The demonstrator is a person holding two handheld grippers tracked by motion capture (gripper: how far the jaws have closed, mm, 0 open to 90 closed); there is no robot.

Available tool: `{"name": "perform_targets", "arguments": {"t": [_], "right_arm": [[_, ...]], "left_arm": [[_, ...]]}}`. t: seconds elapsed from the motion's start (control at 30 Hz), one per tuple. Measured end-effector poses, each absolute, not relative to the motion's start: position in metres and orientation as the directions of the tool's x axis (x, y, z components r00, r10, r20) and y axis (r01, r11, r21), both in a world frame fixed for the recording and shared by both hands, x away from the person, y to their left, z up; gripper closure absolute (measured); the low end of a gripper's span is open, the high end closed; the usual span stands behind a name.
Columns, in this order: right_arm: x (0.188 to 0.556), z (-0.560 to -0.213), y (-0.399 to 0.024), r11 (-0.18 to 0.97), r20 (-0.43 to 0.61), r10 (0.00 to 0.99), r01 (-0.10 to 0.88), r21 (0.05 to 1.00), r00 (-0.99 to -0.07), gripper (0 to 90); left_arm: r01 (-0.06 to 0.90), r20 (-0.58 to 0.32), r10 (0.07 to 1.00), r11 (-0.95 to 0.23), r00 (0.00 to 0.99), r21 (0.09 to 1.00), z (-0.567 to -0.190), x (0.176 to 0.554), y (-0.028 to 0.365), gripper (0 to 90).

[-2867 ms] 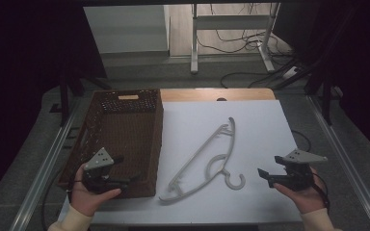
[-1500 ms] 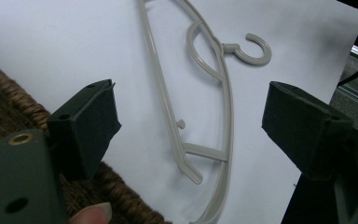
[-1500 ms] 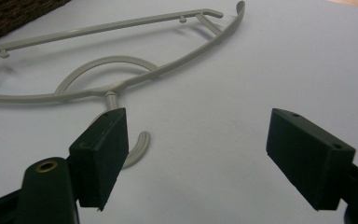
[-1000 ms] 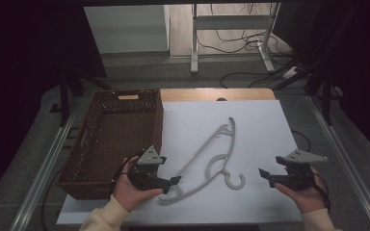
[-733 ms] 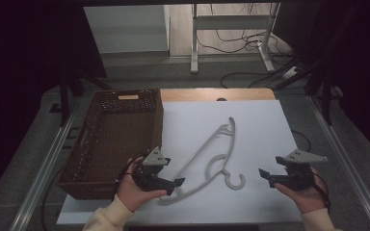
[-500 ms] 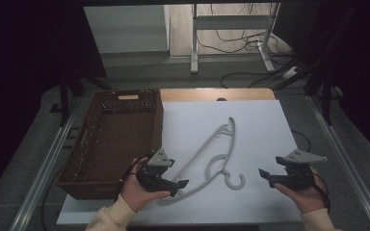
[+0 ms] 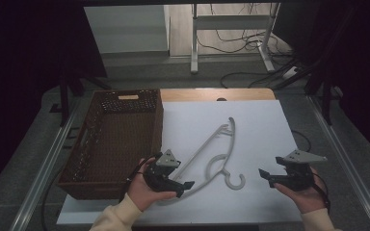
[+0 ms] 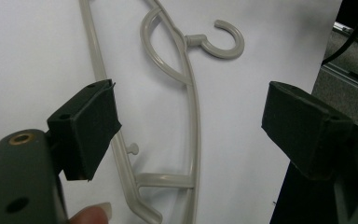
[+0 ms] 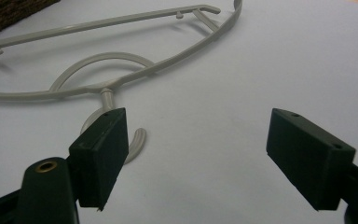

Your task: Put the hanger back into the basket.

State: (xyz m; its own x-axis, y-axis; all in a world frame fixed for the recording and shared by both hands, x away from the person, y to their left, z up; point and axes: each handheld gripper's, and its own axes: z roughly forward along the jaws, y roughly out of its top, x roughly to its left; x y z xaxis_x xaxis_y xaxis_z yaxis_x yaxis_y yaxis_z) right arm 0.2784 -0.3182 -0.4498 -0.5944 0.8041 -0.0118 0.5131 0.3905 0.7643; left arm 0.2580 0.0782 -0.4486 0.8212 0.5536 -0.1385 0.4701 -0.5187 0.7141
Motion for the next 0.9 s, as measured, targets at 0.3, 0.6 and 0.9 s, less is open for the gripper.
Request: {"name": "perform_targets", "arguments": {"t": [0.3, 0.6, 0.9], "right_arm": [[0.279, -0.45, -0.318, 0.391, -0.012, 0.804, 0.513, 0.764, -0.594, 21.3], [0.279, -0.45, -0.318, 0.391, -0.012, 0.804, 0.514, 0.764, -0.594, 21.3], [0.279, -0.45, -0.318, 0.39, -0.012, 0.804, 0.513, 0.765, -0.594, 21.3]], "left_arm": [[0.47, -0.14, 0.547, -0.528, 0.825, 0.707, -0.451, 0.262, 0.07, 18.7], [0.465, -0.138, 0.536, -0.544, 0.833, 0.698, -0.451, 0.263, 0.06, 18.8], [0.46, -0.132, 0.523, -0.569, 0.842, 0.681, -0.454, 0.265, 0.043, 18.9]]}}
